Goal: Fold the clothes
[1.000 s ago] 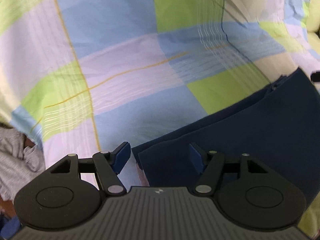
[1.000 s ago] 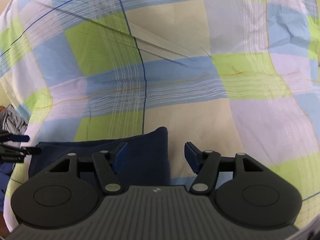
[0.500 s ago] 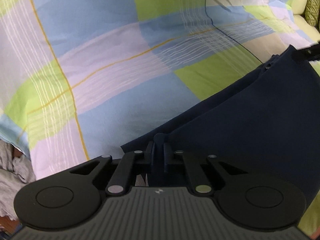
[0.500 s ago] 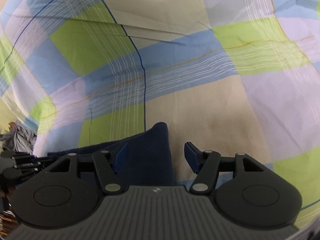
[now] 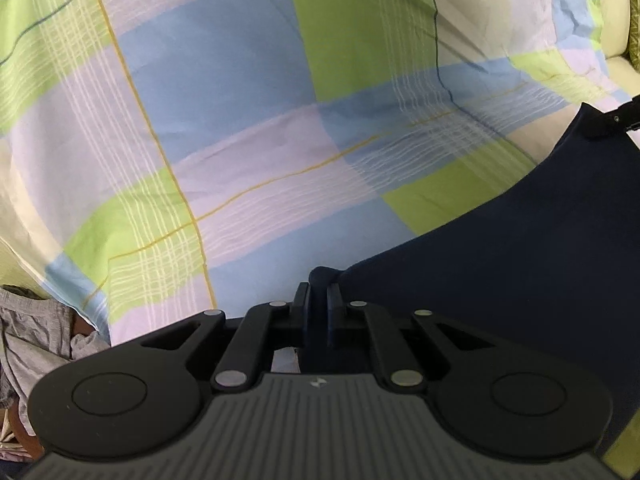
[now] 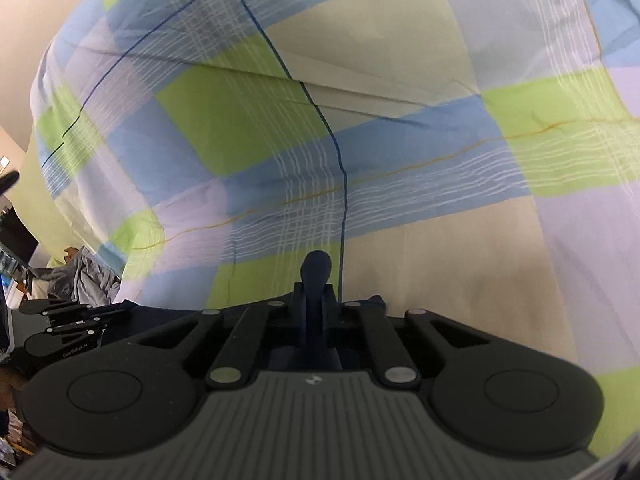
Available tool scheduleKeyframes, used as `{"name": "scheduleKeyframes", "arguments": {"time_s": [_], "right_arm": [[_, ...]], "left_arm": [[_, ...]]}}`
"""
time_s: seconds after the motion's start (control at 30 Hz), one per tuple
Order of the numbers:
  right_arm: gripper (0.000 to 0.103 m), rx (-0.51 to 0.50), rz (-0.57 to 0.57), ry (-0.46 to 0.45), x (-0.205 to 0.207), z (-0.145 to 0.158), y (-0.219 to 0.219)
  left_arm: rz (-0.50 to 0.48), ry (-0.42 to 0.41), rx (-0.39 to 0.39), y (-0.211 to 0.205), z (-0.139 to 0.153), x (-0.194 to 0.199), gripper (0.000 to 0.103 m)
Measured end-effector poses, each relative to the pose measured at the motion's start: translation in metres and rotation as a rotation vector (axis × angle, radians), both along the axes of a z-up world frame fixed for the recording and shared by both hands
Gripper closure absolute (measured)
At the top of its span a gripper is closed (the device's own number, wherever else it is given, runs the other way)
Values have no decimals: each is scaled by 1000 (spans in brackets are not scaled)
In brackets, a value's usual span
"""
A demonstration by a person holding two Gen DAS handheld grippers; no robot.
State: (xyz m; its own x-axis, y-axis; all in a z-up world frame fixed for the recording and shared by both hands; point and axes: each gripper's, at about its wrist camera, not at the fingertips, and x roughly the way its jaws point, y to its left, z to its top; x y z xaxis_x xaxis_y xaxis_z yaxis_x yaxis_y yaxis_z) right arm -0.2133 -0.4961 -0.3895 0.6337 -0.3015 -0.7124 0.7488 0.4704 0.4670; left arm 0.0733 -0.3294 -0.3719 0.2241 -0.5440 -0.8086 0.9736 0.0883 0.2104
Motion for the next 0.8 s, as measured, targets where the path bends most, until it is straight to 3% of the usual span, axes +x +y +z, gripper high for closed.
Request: {"name": "scheduleKeyframes", "arguments": {"time_s": [0.1, 0.23, 0.27, 0.3, 0.33, 0.47, 0.53, 0.6, 0.67, 0.73, 0.8], "right_arm": [[98, 8, -5, 64, 11, -20, -8], [95, 42, -31, 109, 12, -30, -10], [84, 33, -50, 122, 11, -24, -9], [60, 25, -70, 135, 10, -18, -9], [55, 15, -88, 147, 9, -11, -8], [55, -112, -96, 156, 2, 29, 8], [60, -148, -71, 124, -3, 47, 23], [75, -140, -13, 80, -5, 54, 37], [81, -106, 68, 89, 0, 45, 53], [81, -96, 75, 160, 7, 20, 54], [95, -84, 47, 182, 8, 7, 48]], "left_arm": [[-10, 0, 55, -12, -26, 2, 95], [-20, -26, 97, -19, -38, 2, 79], [-6, -19, 114, -22, -34, 5, 64], [8, -18, 118, -23, -28, 8, 58], [22, -18, 120, -23, -21, 10, 55], [8, -30, 87, -13, 17, 12, 56], [-46, 9, 62, -6, 31, -1, 55], [-106, 53, 58, -3, 30, -14, 53], [-161, 74, 73, -4, 17, -27, 52], [-148, 55, 111, -12, -6, -27, 52], [-58, 44, 141, -20, -28, -9, 50]]}}
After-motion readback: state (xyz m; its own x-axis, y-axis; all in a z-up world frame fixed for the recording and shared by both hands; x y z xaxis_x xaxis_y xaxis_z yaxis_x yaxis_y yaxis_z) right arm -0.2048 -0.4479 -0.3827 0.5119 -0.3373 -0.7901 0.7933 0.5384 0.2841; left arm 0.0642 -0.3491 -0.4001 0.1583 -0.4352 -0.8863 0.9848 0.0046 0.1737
